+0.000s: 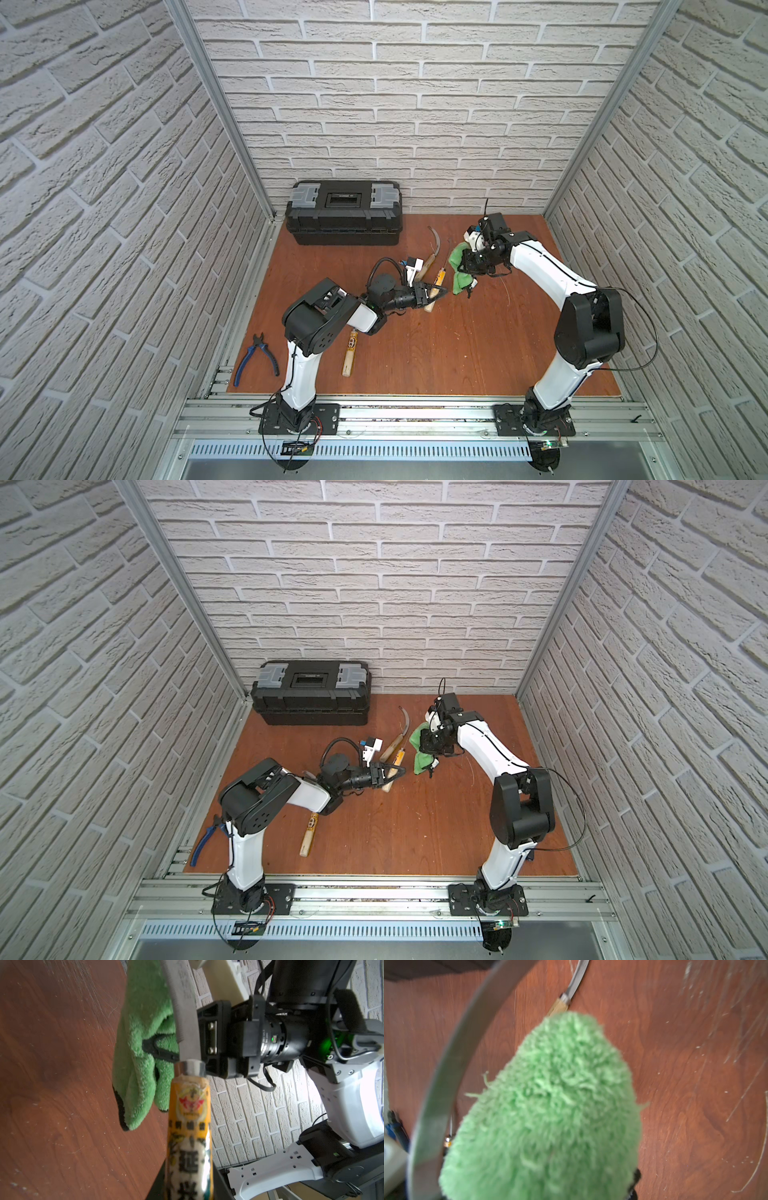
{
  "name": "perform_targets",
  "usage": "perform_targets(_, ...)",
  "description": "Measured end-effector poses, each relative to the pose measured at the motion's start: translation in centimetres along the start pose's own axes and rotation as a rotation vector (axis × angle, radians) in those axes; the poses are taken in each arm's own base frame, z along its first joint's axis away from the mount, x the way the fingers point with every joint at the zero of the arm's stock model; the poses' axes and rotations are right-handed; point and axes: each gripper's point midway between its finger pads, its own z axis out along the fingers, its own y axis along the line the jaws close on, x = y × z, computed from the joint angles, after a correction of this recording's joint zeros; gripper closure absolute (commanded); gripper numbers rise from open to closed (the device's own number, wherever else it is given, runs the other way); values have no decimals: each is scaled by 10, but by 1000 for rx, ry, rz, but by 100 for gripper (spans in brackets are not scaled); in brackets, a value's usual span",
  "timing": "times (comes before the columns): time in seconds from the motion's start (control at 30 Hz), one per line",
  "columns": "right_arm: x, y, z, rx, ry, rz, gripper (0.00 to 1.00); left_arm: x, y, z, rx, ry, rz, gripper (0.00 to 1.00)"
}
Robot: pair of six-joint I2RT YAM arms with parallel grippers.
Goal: Wipe small sickles with rags
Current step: Wipe the small sickle.
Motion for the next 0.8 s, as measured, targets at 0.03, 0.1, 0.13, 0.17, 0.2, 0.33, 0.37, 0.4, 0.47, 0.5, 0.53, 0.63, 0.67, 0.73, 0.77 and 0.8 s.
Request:
perform_targets(0.03, -5, -2, -1, 2, -8, 12, 93, 1, -1, 2, 3, 3, -1, 100)
perform_targets(0.1, -14, -7, 1, 5, -15, 37, 93, 3, -5, 5, 11, 8, 1, 100)
perform_targets(0.13, -20, -9, 2, 8, -16, 46, 93, 4, -7, 7, 16, 10, 3, 100)
perform_targets(0.17, -24, -11, 5, 10, -16, 53, 93, 5, -9, 9, 20, 10, 6, 100)
perform_targets(0.2, -28, -13, 8, 14, -12, 60, 93, 6, -11, 10, 24, 12, 8, 100)
perform_targets(0.33, -38, -23, 22, 36, 15, 83, 93, 8, -12, 13, 26, 13, 9, 100)
perform_targets(0.37, -41, -25, 25, 41, 26, 87, 93, 8, -12, 13, 26, 13, 9, 100)
perform_targets(0.4, -43, -26, 29, 45, 37, 90, 93, 8, -12, 13, 25, 11, 9, 100)
perform_targets(0.47, -47, -28, 37, 49, 49, 94, 93, 8, -12, 13, 24, 9, 8, 100)
perform_targets(0.5, -48, -28, 40, 51, 55, 96, 93, 7, -12, 13, 24, 8, 8, 100)
perform_targets(0.53, -48, -29, 42, 53, 63, 98, 93, 7, -12, 13, 24, 8, 8, 100)
perform_targets(0.63, -50, -29, 45, 56, 74, 101, 93, 7, -11, 13, 22, 5, 8, 100)
perform_targets(0.67, -51, -29, 43, 56, 73, 99, 93, 7, -11, 13, 22, 4, 8, 100)
perform_targets(0.73, -56, -26, 39, 51, 61, 90, 93, 7, -11, 13, 22, 2, 8, 100)
perform_targets(0.77, -59, -25, 37, 47, 52, 85, 93, 7, -12, 13, 22, 2, 8, 100)
perform_targets(0.8, -62, -23, 35, 42, 44, 77, 93, 7, -12, 13, 23, 1, 9, 100)
